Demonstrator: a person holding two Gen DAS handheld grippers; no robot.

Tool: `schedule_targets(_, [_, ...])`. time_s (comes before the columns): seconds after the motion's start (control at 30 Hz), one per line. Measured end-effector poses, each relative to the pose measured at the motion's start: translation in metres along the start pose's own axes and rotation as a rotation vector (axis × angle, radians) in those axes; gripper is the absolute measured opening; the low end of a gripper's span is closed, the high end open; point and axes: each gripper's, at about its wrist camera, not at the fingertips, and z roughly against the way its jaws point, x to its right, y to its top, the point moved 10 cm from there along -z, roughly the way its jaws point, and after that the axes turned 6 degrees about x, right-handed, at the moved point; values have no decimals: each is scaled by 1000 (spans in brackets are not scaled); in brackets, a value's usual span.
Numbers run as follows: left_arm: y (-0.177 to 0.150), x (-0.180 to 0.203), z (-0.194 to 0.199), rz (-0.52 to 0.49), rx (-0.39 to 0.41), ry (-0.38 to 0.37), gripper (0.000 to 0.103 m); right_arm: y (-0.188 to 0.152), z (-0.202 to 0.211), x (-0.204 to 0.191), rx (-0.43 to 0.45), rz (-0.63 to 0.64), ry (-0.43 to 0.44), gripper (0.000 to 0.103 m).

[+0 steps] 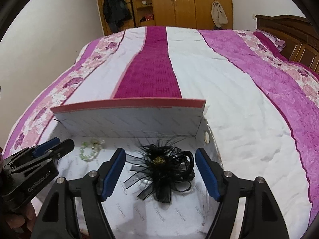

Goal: Organize jewelry
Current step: 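Carry both items into the red box and open both grippers to release, then withdraw both grippers from the box back toward the remaining jewelry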

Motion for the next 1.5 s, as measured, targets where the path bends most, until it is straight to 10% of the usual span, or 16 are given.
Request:
schedule_targets(0.57, [-8, -6, 86, -18, 84, -46, 35, 2, 100, -15, 147, 19, 62, 76])
schedule_targets(1.5, [-107, 3, 92, -72, -98, -100, 37, -113, 133, 22, -20, -28, 14, 76])
